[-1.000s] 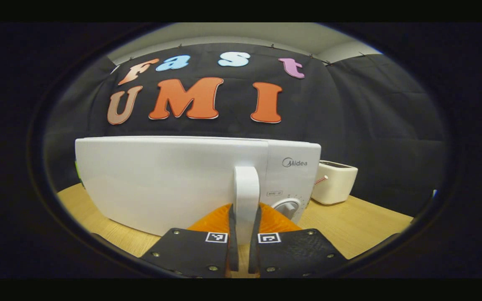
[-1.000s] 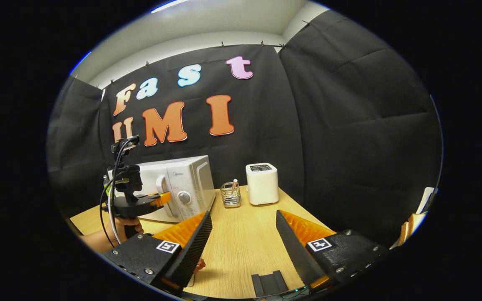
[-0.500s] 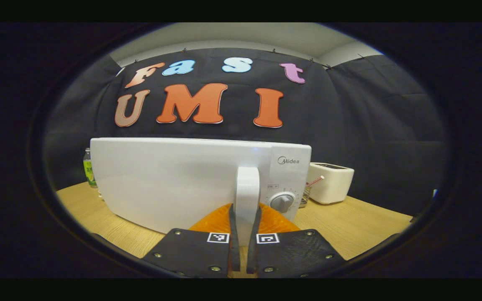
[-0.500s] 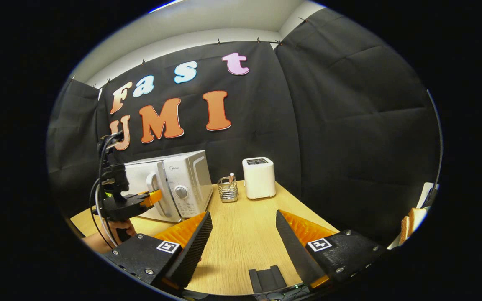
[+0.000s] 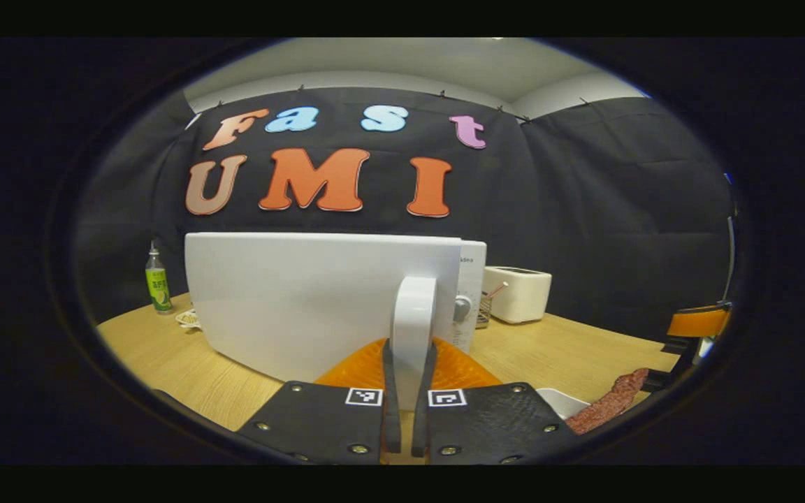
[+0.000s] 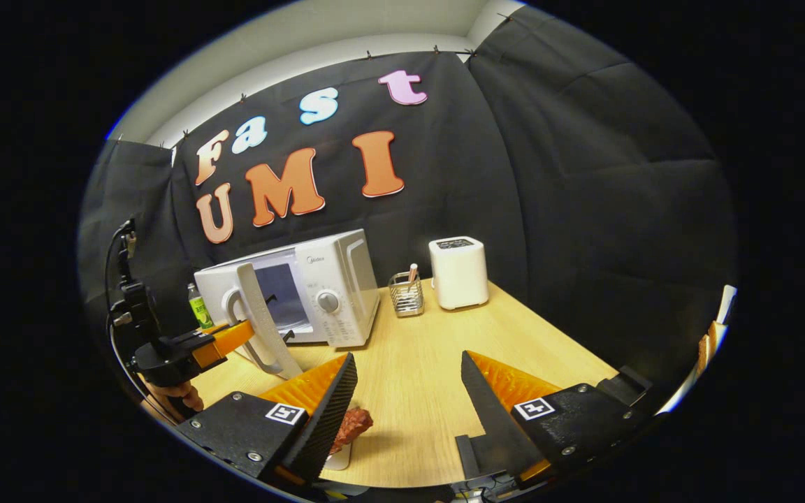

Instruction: Open the microwave oven with the left hand, put the food in, and close the microwave oven.

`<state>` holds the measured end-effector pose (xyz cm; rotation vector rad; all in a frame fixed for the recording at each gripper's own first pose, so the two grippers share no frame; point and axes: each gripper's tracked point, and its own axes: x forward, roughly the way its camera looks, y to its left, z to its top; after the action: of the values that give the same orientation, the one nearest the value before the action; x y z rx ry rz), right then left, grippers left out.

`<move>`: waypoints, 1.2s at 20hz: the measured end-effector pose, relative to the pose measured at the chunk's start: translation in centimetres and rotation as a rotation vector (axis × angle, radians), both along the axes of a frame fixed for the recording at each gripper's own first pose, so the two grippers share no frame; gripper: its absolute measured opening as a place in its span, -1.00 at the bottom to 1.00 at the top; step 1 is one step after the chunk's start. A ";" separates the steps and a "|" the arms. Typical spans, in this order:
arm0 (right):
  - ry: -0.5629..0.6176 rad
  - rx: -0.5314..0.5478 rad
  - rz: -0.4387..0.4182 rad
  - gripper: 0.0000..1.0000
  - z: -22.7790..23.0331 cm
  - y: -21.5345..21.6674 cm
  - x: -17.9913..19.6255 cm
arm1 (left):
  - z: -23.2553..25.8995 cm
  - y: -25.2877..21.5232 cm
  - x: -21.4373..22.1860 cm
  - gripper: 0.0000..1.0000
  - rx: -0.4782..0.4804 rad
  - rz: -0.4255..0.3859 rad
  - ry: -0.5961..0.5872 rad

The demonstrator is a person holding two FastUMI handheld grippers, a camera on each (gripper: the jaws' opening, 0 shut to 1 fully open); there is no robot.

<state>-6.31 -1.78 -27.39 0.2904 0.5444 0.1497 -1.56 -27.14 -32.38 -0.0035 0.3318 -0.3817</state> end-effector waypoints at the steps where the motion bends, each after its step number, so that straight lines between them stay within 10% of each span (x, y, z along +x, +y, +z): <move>1: 0.009 0.010 0.007 0.87 -0.3 0.7 0.0 | 0.3 0.8 -1.0 -0.78 0.004 -0.004 -0.005; 24: 0.250 0.059 0.068 0.75 -6.3 7.5 -2.7 | 4.3 22.6 -9.6 -0.81 0.046 0.160 -0.103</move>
<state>-9.03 5.68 -33.68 0.3505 0.7994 0.1971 -11.20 -4.53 -28.10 0.0344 0.2371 -0.2151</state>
